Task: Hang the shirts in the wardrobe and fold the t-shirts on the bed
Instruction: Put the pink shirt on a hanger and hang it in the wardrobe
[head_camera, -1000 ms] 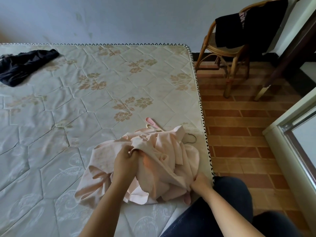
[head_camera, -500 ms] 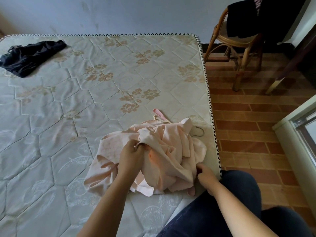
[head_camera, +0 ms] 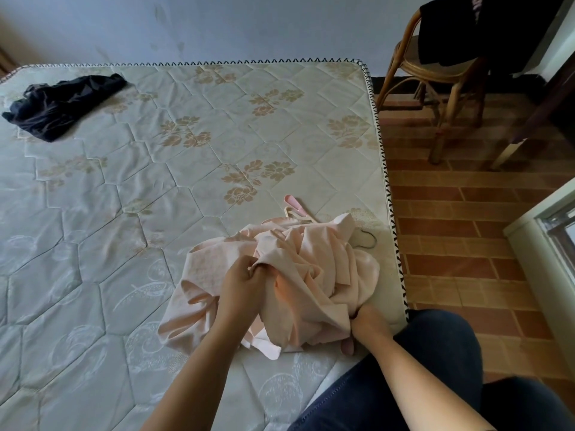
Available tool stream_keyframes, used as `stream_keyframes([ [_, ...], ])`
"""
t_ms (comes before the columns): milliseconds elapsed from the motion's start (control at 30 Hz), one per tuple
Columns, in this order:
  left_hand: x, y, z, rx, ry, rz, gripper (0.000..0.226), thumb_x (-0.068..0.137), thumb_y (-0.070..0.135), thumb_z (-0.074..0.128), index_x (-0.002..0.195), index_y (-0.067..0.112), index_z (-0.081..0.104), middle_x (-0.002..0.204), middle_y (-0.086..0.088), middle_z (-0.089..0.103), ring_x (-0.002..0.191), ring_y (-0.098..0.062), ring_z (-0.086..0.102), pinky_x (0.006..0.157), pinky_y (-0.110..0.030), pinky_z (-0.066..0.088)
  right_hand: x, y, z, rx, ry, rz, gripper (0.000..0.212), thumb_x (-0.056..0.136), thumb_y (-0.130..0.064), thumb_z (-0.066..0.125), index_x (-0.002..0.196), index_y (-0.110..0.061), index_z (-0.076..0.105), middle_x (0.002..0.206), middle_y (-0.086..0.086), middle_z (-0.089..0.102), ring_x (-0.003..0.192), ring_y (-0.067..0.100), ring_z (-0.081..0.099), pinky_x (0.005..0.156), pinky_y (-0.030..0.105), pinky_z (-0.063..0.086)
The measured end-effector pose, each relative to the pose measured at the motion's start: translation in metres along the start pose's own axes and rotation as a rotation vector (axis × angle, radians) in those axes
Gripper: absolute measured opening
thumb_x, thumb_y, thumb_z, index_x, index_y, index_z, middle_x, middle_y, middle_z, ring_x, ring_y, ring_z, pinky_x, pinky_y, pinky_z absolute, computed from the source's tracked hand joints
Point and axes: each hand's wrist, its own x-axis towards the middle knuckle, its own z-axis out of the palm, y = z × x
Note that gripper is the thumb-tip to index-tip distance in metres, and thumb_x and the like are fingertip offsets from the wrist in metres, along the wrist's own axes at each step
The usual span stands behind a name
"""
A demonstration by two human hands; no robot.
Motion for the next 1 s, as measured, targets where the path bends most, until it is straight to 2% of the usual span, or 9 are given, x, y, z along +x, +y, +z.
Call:
stream_keyframes([
  [133,-0.001,0.001,0.001,0.017,0.004,0.011,0.014,0.094,0.017,0.05,0.082,0.016,0.057,0.078,0.001,0.058,0.073,-0.016,0.053,0.06,-0.027,0.037,-0.001,0.0,0.0,0.017,0.004,-0.023,0.014,0.092,-0.025,0.055,0.092,-0.011,0.059,0.097,0.009,0.063,0.082,0.021,0.054,0.067,0.029,0.041],
  [267,-0.002,0.004,0.003,0.008,0.008,0.007,0.012,0.094,0.016,0.05,0.086,0.013,0.06,0.077,0.002,0.058,0.072,-0.014,0.053,0.06,-0.027,0.036,-0.002,-0.001,-0.01,0.633,0.029,0.048,0.014,0.092,-0.018,0.056,0.096,-0.005,0.059,0.089,0.015,0.063,0.074,0.021,0.055,0.059,0.03,0.041],
  [367,-0.002,0.011,0.005,-0.016,0.007,0.009,0.013,0.093,0.015,0.049,0.09,0.01,0.061,0.079,0.001,0.06,0.073,-0.014,0.053,0.062,-0.029,0.039,-0.003,-0.006,-0.028,0.976,-0.092,0.111,0.02,0.094,-0.013,0.053,0.11,-0.002,0.056,0.087,0.014,0.061,0.077,0.024,0.057,0.059,0.031,0.041],
  [467,0.001,0.024,0.006,-0.018,0.017,0.038,0.017,0.093,0.011,0.046,0.089,0.002,0.061,0.079,-0.005,0.061,0.069,-0.013,0.052,0.06,-0.027,0.039,-0.002,-0.015,-0.048,0.953,-0.085,0.016,0.021,0.094,-0.007,0.053,0.112,0.001,0.057,0.083,0.014,0.064,0.074,0.024,0.06,0.06,0.031,0.046],
  [567,0.004,0.042,0.008,-0.047,0.017,0.078,0.016,0.092,0.012,0.048,0.09,0.006,0.063,0.082,-0.003,0.063,0.075,-0.014,0.056,0.066,-0.03,0.044,-0.005,-0.027,-0.076,0.795,0.049,-0.142,0.019,0.092,0.001,0.049,0.107,-0.004,0.058,0.084,0.011,0.064,0.074,0.021,0.06,0.06,0.029,0.046],
  [700,0.01,0.067,0.012,-0.042,0.034,0.115,0.011,0.092,0.015,0.051,0.095,0.014,0.061,0.083,0.006,0.058,0.079,-0.012,0.054,0.063,-0.027,0.042,-0.024,-0.038,-0.127,0.319,0.289,-0.307,0.011,0.094,-0.014,0.045,0.087,-0.017,0.054,0.078,0.004,0.059,0.065,0.019,0.052,0.054,0.027,0.036],
  [767,0.014,0.079,0.013,-0.042,0.051,0.137,0.011,0.092,0.016,0.052,0.098,0.013,0.06,0.084,0.007,0.056,0.078,-0.011,0.052,0.061,-0.025,0.039,-0.035,-0.04,-0.151,0.232,0.378,-0.345,0.015,0.097,-0.023,0.043,0.085,-0.021,0.052,0.073,-0.001,0.057,0.061,0.016,0.052,0.049,0.026,0.033],
  [867,0.02,0.098,0.013,-0.052,0.05,0.175,0.009,0.093,0.015,0.052,0.098,0.014,0.058,0.08,0.014,0.053,0.073,0.0,0.049,0.058,-0.019,0.037,-0.053,-0.041,-0.181,0.244,0.485,-0.45,0.019,0.099,-0.026,0.042,0.081,-0.023,0.05,0.071,-0.001,0.056,0.058,0.015,0.052,0.048,0.024,0.035],
  [1000,0.029,0.123,0.014,-0.029,0.044,0.229,0.007,0.092,0.016,0.052,0.098,0.017,0.055,0.077,0.015,0.051,0.071,0.001,0.048,0.056,-0.018,0.037,-0.075,-0.05,-0.203,0.576,0.459,-0.624,0.019,0.096,-0.023,0.05,0.079,-0.015,0.055,0.071,0.005,0.06,0.067,0.023,0.059,0.059,0.032,0.049],
])
